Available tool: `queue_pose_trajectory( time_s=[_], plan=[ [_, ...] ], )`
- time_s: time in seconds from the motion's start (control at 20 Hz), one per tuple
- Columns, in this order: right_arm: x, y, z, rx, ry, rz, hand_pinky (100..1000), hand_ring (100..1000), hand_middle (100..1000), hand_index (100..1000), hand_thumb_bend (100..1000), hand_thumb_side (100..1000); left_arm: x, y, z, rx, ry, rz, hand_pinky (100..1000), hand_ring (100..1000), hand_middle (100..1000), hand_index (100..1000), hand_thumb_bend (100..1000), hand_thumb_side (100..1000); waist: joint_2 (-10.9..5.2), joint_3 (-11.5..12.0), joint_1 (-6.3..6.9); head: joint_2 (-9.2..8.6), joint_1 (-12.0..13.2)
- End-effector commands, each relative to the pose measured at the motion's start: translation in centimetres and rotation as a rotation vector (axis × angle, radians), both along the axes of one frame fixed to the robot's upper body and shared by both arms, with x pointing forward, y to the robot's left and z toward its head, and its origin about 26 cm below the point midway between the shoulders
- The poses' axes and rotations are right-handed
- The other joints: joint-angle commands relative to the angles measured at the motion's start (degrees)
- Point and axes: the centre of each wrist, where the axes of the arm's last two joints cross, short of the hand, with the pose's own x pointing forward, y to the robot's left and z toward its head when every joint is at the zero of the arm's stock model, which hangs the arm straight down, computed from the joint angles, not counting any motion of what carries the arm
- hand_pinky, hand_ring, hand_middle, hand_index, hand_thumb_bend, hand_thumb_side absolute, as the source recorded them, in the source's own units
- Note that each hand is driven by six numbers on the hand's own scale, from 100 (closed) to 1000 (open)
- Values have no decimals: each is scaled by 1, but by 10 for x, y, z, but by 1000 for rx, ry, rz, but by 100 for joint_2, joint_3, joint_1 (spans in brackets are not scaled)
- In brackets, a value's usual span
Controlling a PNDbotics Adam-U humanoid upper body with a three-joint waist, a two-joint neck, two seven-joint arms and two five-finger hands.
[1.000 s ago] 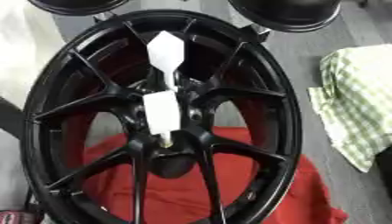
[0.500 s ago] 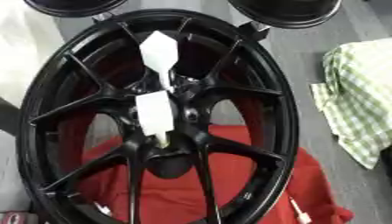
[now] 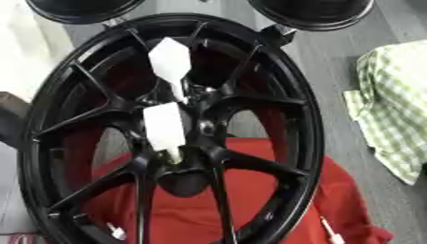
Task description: Pull the pin out of the wheel hub.
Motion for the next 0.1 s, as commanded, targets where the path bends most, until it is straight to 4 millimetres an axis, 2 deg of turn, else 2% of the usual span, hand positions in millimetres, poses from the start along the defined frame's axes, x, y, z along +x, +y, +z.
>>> queue_pose_trajectory(
  time_s=[0.05,0.1],
  plan=[
    [3,14,3,-22,-46,18,872,808,606,717,103,100,-1,0,15,55,-38,-24,783,557,618,671,100,760,-81,6,-7,-61,97],
    [4,16,1,-25,-48,20,864,800,599,710,115,100,-1,-1,16,60,-42,-30,783,557,618,671,100,759,-77,5,-4,-63,119]
  ],
)
